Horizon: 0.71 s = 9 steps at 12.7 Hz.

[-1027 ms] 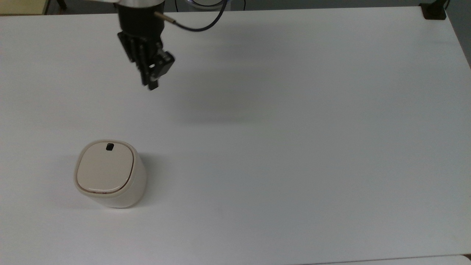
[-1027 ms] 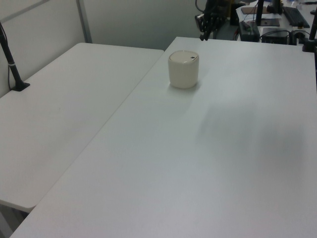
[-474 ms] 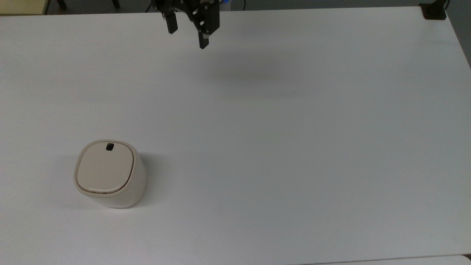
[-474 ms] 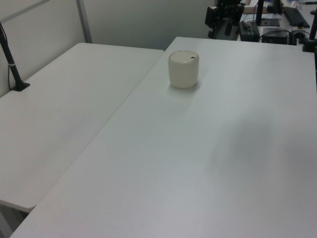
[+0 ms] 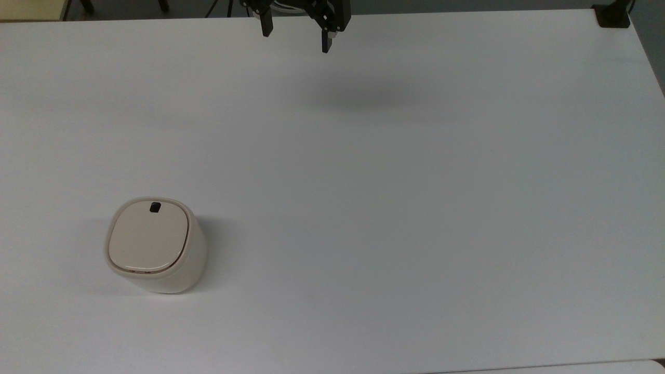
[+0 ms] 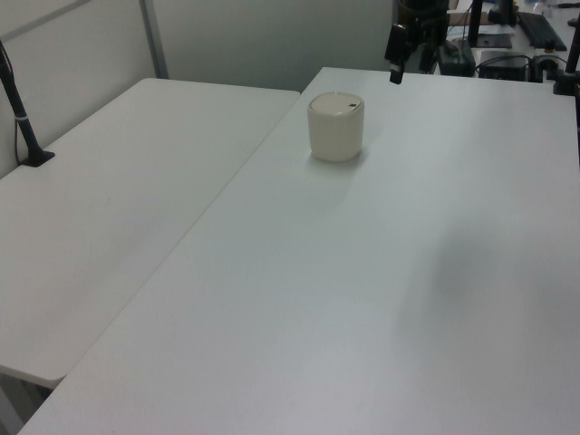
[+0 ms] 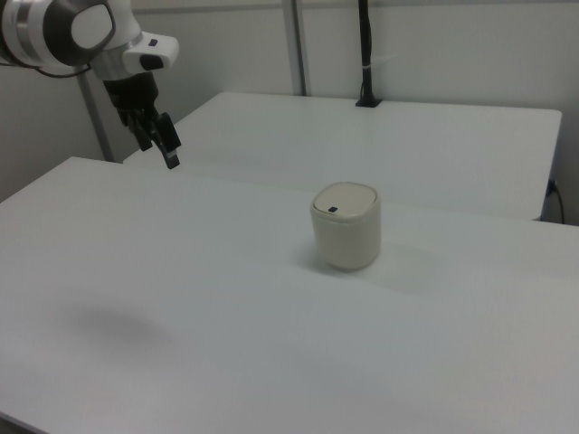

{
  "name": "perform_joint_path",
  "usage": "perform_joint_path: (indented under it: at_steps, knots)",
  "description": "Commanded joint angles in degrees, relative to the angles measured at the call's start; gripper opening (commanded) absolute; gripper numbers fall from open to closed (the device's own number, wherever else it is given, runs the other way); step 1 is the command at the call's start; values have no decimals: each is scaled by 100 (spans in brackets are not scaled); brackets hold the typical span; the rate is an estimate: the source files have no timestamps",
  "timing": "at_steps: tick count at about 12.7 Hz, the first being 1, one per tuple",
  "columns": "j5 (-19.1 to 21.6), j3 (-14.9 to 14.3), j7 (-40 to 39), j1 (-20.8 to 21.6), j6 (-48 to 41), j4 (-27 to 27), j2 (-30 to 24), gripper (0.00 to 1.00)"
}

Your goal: Close the trash bin

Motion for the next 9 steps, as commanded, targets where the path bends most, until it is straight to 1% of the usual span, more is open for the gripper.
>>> perform_joint_path:
  at_steps: [1, 3, 4, 6, 9]
  knots:
    - [110, -762, -1304, 500, -211, -60, -101, 100]
    - [101, -895, -1971, 518, -395, 71, -75, 100]
    - [110, -904, -2087, 509, -501, 133, -22, 100]
    - [110, -904, -2115, 509, -651, 204, -4, 100]
    - [110, -896, -2045, 509, -651, 204, -4, 100]
